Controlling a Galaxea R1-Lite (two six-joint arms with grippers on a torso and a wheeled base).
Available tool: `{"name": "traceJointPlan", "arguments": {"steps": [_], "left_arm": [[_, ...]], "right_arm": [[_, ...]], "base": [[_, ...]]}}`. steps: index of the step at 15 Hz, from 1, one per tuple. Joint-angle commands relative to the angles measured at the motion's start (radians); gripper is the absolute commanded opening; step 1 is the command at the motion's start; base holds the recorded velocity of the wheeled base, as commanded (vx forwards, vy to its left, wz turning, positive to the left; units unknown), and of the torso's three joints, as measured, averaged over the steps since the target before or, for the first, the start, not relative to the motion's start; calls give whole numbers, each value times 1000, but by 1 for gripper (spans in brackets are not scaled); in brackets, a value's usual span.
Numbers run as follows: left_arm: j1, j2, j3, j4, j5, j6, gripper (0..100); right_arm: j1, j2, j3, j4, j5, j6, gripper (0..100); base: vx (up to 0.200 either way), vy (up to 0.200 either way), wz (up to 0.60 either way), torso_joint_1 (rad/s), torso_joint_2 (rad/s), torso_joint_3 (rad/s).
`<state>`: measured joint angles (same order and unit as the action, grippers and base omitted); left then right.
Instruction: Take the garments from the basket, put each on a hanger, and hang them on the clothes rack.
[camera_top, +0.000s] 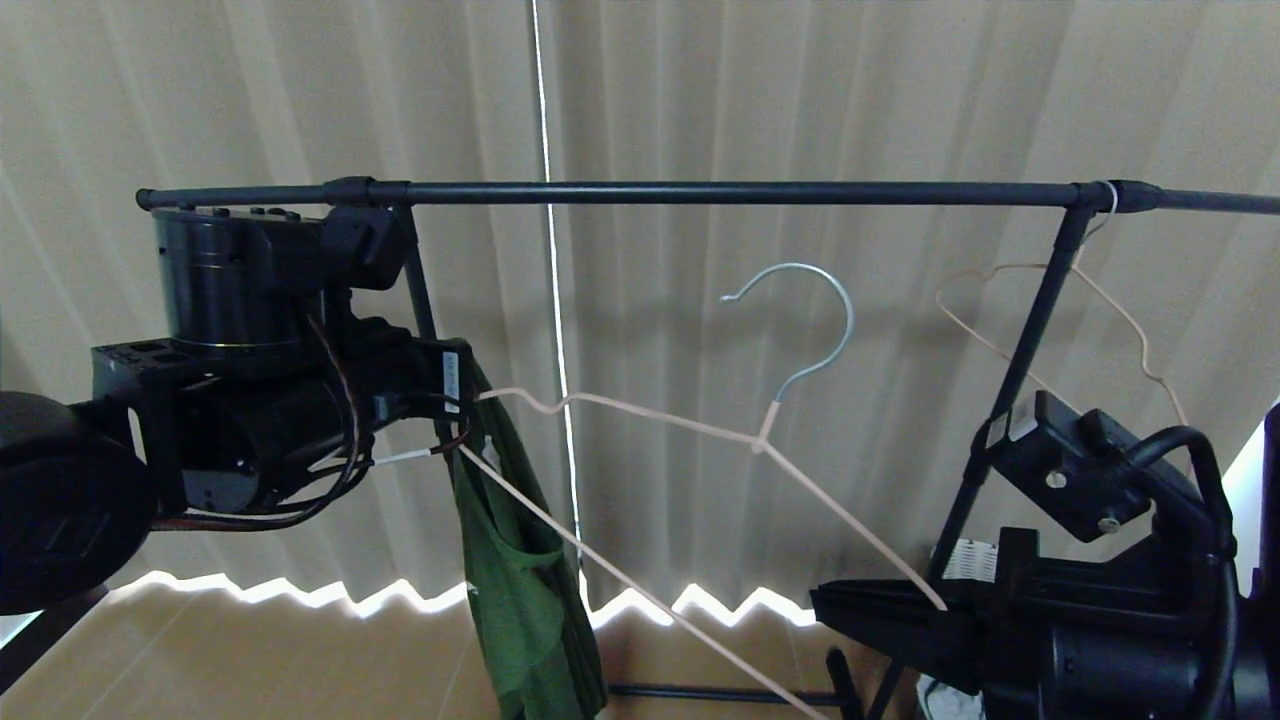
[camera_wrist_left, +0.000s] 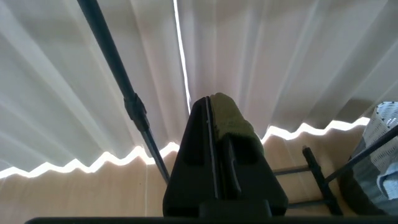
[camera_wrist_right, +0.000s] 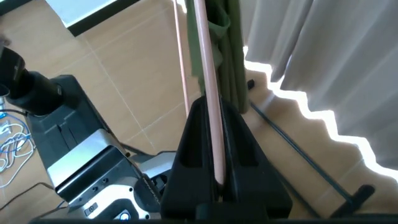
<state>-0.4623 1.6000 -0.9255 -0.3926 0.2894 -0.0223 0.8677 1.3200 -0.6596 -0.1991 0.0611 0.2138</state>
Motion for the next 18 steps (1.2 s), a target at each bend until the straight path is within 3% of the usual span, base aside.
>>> {"name": "traceJointPlan", "arguments": {"steps": [1, 6, 8, 11, 18], "left_arm": [[1, -3, -3, 0, 1, -1, 0], [-16, -8, -3, 3, 74, 4, 0], [-16, -8, -3, 1, 76, 2, 0], [-21, -12, -1, 1, 76, 2, 0], [-21, -61, 2, 21, 120, 4, 0]], "right_arm": [[2, 21, -6, -2, 0, -1, 0], [-2, 130, -32, -105, -64, -1, 0], [-2, 162, -49, -108, -86, 1, 0], [1, 216, -114, -106, -93, 82, 0], [37, 374, -242, -106, -139, 118, 0]], "base": [[0, 0, 0, 0, 0, 0], [0, 0, 0, 0, 0, 0], [0, 0, 0, 0, 0, 0], [0, 0, 0, 0, 0, 0], [0, 0, 0, 0, 0, 0]]}}
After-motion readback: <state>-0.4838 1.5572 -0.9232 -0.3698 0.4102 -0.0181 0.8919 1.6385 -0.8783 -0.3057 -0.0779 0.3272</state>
